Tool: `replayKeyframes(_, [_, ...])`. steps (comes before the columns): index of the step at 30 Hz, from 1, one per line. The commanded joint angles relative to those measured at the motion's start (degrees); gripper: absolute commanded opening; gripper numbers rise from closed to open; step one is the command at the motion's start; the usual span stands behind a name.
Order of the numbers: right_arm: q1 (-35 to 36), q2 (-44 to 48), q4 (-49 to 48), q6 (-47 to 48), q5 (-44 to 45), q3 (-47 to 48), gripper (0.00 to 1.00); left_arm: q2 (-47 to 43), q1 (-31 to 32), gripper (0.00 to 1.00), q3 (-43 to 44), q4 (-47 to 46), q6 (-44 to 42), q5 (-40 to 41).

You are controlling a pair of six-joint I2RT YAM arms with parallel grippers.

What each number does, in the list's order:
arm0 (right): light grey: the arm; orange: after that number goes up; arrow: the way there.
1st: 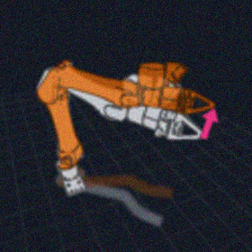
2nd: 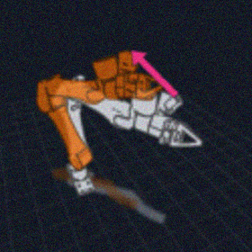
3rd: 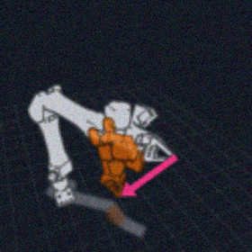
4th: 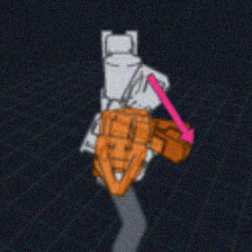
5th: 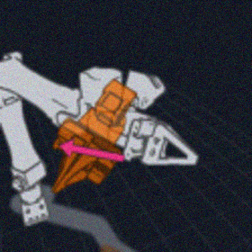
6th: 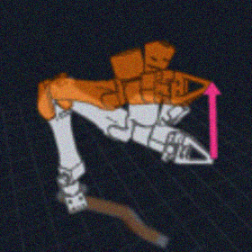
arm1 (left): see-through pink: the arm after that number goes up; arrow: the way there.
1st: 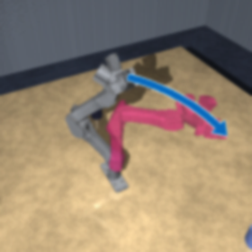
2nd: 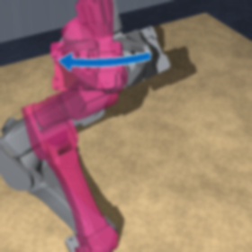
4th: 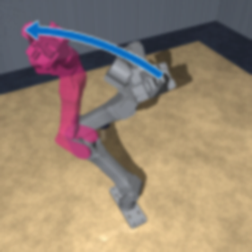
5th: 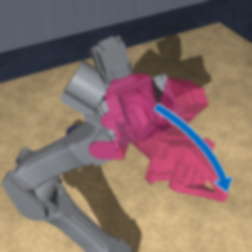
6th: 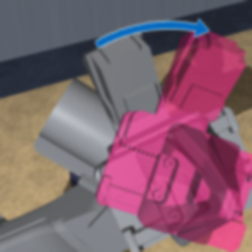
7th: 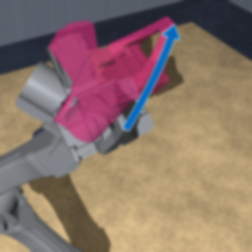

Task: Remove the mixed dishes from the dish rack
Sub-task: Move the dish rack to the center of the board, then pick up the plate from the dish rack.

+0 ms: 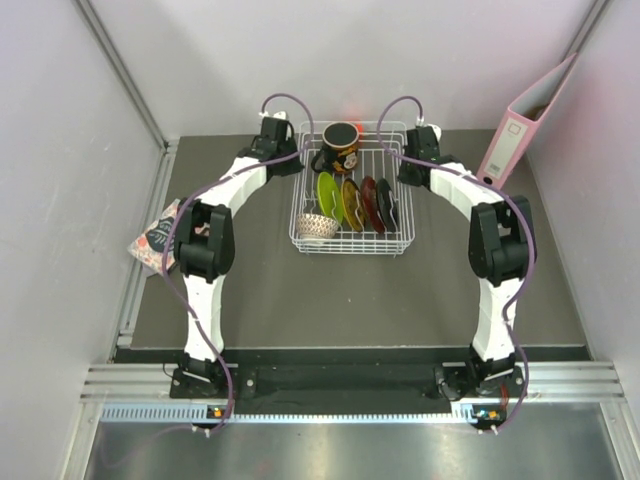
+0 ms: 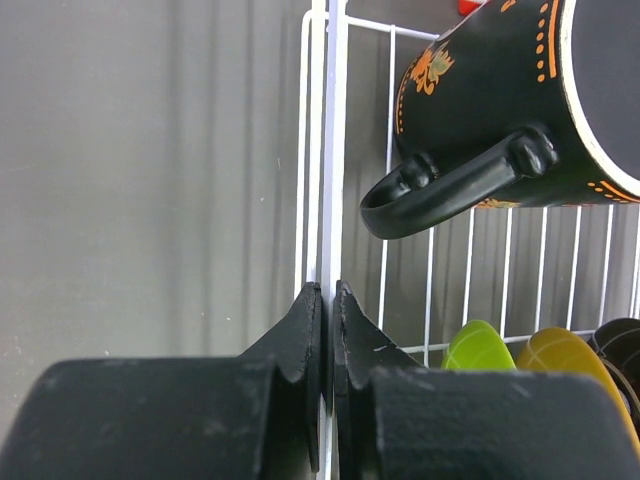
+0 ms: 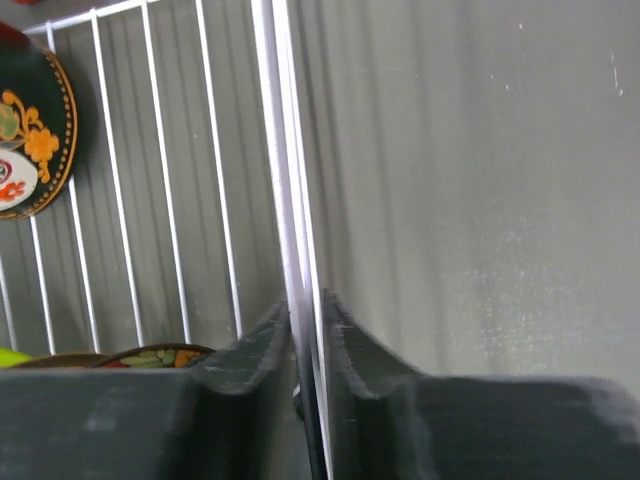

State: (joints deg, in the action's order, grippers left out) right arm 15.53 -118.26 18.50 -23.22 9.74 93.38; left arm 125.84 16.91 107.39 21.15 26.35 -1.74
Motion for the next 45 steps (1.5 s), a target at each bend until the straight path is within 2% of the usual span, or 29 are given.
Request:
replayKeyframes(1, [0.29,3.29,-1.19,-5.43,2.65,-0.92,0.25,-1.64,0.58,0.06,-4.47,1.35,4.68,-0.02])
replayKeyframes(2, [0.46,3.91,-1.1,-5.34,2.83,-1.1,0.36,-2.09,0.58,0.1,-5.34,1.09,4.59,-0.11])
replayKeyframes(3, [0.47,4.69,-1.1,-5.25,2.83,-1.19,0.41,-2.7,0.58,0.13,-5.7,0.92,4.5,-0.02])
replayKeyframes(4, [0.47,5.05,-0.84,-5.17,2.92,-1.19,0.48,-3.49,0.58,0.21,-6.05,0.91,4.41,-0.11])
replayKeyframes(6, [0.55,5.66,-0.22,-5.17,3.09,-1.19,0.52,-4.29,0.67,0.27,-6.84,0.83,4.24,-0.54])
replayKeyframes(7, [0.64,5.84,-0.05,-5.17,3.01,-1.19,0.56,-5.25,0.58,0.36,-7.02,0.83,3.8,-0.55])
replayKeyframes(9, [0.64,6.89,0.22,-5.43,3.36,-1.71,0.59,-6.39,0.58,0.45,-7.81,0.91,3.45,-0.28])
replayKeyframes(10, [0.64,7.25,0.13,-5.6,3.36,-1.89,0.6,-7.44,0.58,0.55,-7.99,0.65,2.49,-0.37])
replayKeyframes(14, [0.64,9.01,0.22,-6.92,3.8,-1.72,0.61,-9.82,0.58,0.77,-8.08,1.18,1.34,1.21])
replayKeyframes(16, [0.64,9.71,1.09,-7.19,3.8,-0.49,0.62,-11.14,0.5,0.81,-7.99,1.09,0.9,4.8])
replayKeyframes(17, [0.64,10.06,1.27,-7.36,3.97,0.04,0.62,-11.67,0.5,0.94,-7.99,1.09,0.72,5.34])
replayKeyframes(18, [0.64,10.59,1.53,-7.54,4.23,0.83,0.63,-12.28,0.5,0.96,-7.99,0.92,0.72,5.78])
replayKeyframes(23, [0.73,14.62,2.77,-7.28,5.03,2.59,0.64,-16.5,0.32,0.99,-7.55,1.35,1.07,8.5])
replayKeyframes(27, [3.27,19.81,2.42,-2.73,7.3,0.32,0.63,-23.24,0.49,0.99,-10.88,-1.35,3.26,9.3])
replayKeyframes(29, [7.04,22.96,2.07,-0.43,9.32,-1.62,0.6,-26.77,0.84,0.98,-16.41,-3.47,4.06,9.03])
replayKeyframes(32, [13.63,26.92,3.03,3.62,17.04,-5.75,0.57,-34.59,5.14,0.95,-25.55,-6.21,3.63,11.74])
replayKeyframes(33, [15.56,28.16,3.21,5.62,22.38,-8.11,0.57,-38.96,9.68,0.95,-27.48,-5.86,2.4,19.76])
replayKeyframes(34, [19.06,29.3,3.29,6.34,25.04,-9.35,0.58,-41.35,11.99,0.96,-31.94,-6.38,1.78,22.97])
replayKeyframes(36, [21.55,32.46,3.38,7.31,29.19,-12.78,0.57,-48.36,16.64,0.97,-38.8,-7.61,1.77,27.91])
replayKeyframes(41, [24.19,36.16,4.87,7.31,33.76,-18.58,0.58,-61.3,18.86,0.98,-47.79,-5.07,5.55,28.54])
replayKeyframes(45, [24.2,36.17,5.14,7.31,33.6,-20.96,0.57,-69.22,19.39,0.97,-55.6,-4.62,7.05,27.67])
